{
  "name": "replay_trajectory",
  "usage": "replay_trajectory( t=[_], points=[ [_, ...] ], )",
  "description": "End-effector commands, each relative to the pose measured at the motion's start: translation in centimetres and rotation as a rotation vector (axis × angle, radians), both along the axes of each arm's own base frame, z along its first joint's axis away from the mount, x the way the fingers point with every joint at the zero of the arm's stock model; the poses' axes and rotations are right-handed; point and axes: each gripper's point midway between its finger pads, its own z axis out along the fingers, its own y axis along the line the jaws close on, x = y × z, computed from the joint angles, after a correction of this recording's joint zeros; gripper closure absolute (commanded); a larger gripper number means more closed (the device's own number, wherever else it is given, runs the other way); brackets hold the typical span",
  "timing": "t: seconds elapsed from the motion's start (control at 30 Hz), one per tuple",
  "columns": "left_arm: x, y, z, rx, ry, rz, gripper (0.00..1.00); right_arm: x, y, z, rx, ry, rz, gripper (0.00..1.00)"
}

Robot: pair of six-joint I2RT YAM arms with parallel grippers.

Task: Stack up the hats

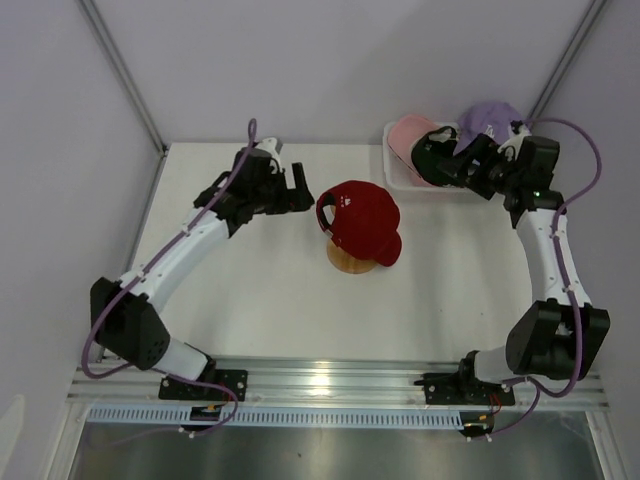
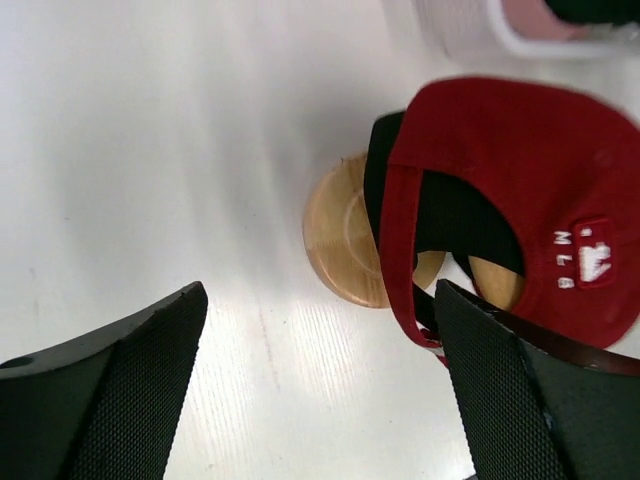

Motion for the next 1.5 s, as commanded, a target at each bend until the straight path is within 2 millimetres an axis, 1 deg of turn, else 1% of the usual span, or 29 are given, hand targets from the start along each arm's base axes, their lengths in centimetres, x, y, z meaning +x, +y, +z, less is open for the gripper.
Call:
replay_trajectory(
  t=[0.0, 0.07, 0.1, 0.2, 0.23, 0.3, 0.33, 0.37, 0.43, 0.47, 0.53, 0.57, 0.6, 0.63, 0.67, 0.7, 0.73, 0.77, 0.8, 0.83, 0.87, 0.93, 0.97, 1.07, 1.17, 1.27, 1.3, 1.37, 1.47],
  points=[
    [-0.2, 2.3, 7.3, -0.08, -0.159, 0.028, 0.01, 1.5, -3.3, 3.2, -0.048, -0.089, -0.069, 0.12],
    [-1.1, 1.9, 9.9, -0.149, -0.198, -0.029, 0.01, 2.8, -5.0, 3.8, -0.076, -0.105, -0.106, 0.1],
    [-1.6, 2.3, 11.2, -0.17, -0.225, -0.033, 0.01, 4.4, -6.2, 3.9, -0.1, -0.101, -0.145, 0.1],
    [-3.3, 2.6, 14.0, -0.201, -0.279, -0.072, 0.0, 6.7, -8.9, 3.1, -0.173, -0.075, -0.198, 0.1],
    [-3.9, 2.7, 14.2, -0.203, -0.282, -0.085, 0.01, 8.2, -9.8, 3.0, -0.193, -0.068, -0.205, 0.07],
    [-4.6, 2.8, 14.4, -0.204, -0.288, -0.099, 0.0, 9.8, -12.0, 2.7, -0.239, -0.057, -0.251, 0.06],
    [-5.1, 3.0, 14.9, -0.201, -0.308, -0.108, 0.01, 11.3, -12.9, 2.7, -0.247, -0.054, -0.263, 0.06],
    [-5.3, 3.2, 14.7, -0.195, -0.306, -0.107, 0.0, 11.9, -13.9, 2.5, -0.25, -0.047, -0.281, 0.06],
    [-5.6, 3.6, 14.7, -0.184, -0.316, -0.101, 0.0, 12.9, -14.5, 2.0, -0.228, -0.018, -0.305, 0.07],
    [-5.5, 3.7, 14.5, -0.178, -0.314, -0.098, 0.01, 13.8, -14.7, 1.1, -0.204, 0.001, -0.31, 0.07],
    [-5.3, 3.9, 14.1, -0.165, -0.312, -0.099, 0.01, 14.8, -12.2, 1.0, -0.096, -0.033, -0.205, 0.13],
    [-5.2, 4.0, 13.7, -0.16, -0.301, -0.096, 0.01, 14.7, -10.8, -0.5, -0.057, -0.018, -0.149, 0.14],
    [-5.1, 4.0, 13.5, -0.152, -0.297, -0.097, 0.0, 15.0, -9.1, -0.8, -0.058, -0.031, -0.109, 0.14],
    [-5.0, 3.9, 13.2, -0.147, -0.288, -0.102, 0.0, 15.5, -8.4, -0.9, -0.102, -0.073, -0.076, 0.14],
    [-4.7, 3.9, 12.8, -0.138, -0.273, -0.104, 0.01, 15.3, -7.7, -1.9, -0.133, -0.073, -0.052, 0.13],
    [-4.7, 4.0, 12.4, -0.124, -0.258, -0.109, 0.01, 15.4, -5.6, -2.0, -0.177, -0.1, 0.004, 0.14],
    [-4.6, 4.1, 12.4, -0.118, -0.253, -0.108, 0.01, 15.2, -4.8, -2.3, -0.227, -0.115, 0.036, 0.13],
    [-4.4, 4.1, 11.9, -0.109, -0.237, -0.107, 0.0, 15.1, -4.3, -2.8, -0.341, -0.152, 0.096, 0.13],
    [-4.4, 4.3, 11.7, -0.101, -0.229, -0.109, 0.01, 14.4, -3.4, -3.2, -0.397, -0.158, 0.148, 0.13],
    [-4.4, 4.2, 11.8, -0.101, -0.231, -0.113, 0.0, 14.0, -1.8, -3.7, -0.462, -0.171, 0.204, 0.13],
    [-4.4, 4.3, 11.7, -0.101, -0.232, -0.115, 0.0, 14.1, -2.6, -4.4, -0.602, -0.175, 0.201, 0.13],
    [-4.2, 4.3, 11.7, -0.097, -0.237, -0.12, 0.01, 13.9, -2.9, -5.7, -0.729, -0.142, 0.18, 0.12],
    [-4.1, 4.4, 11.6, -0.095, -0.233, -0.121, 0.0, 14.0, -4.7, -6.2, -0.817, -0.109, 0.129, 0.12],
    [-3.8, 4.4, 11.4, -0.093, -0.222, -0.131, 0.0, 13.7, -6.5, -7.2, -0.878, -0.064, 0.086, 0.13],
    [-3.6, 4.6, 10.9, -0.089, -0.208, -0.132, 0.01, 13.1, -7.7, -7.3, -0.915, -0.056, 0.073, 0.15],
    [-3.3, 4.4, 10.7, -0.095, -0.202, -0.139, 0.0, 12.0, -7.8, -7.0, -0.946, -0.09, 0.084, 0.16],
    [-3.3, 4.3, 10.5, -0.097, -0.196, -0.142, 0.01, 12.0, -7.8, -6.5, -0.962, -0.12, 0.084, 0.17],
    [-3.0, 4.1, 10.2, -0.104, -0.184, -0.148, 0.0, 11.5, -8.1, -6.5, -0.99, -0.12, 0.081, 0.21],
    [-2.8, 3.8, 9.8, -0.111, -0.166, -0.156, 0.0, 11.8, -8.3, -6.7, -1.004, -0.119, 0.094, 0.3]
  ],
)
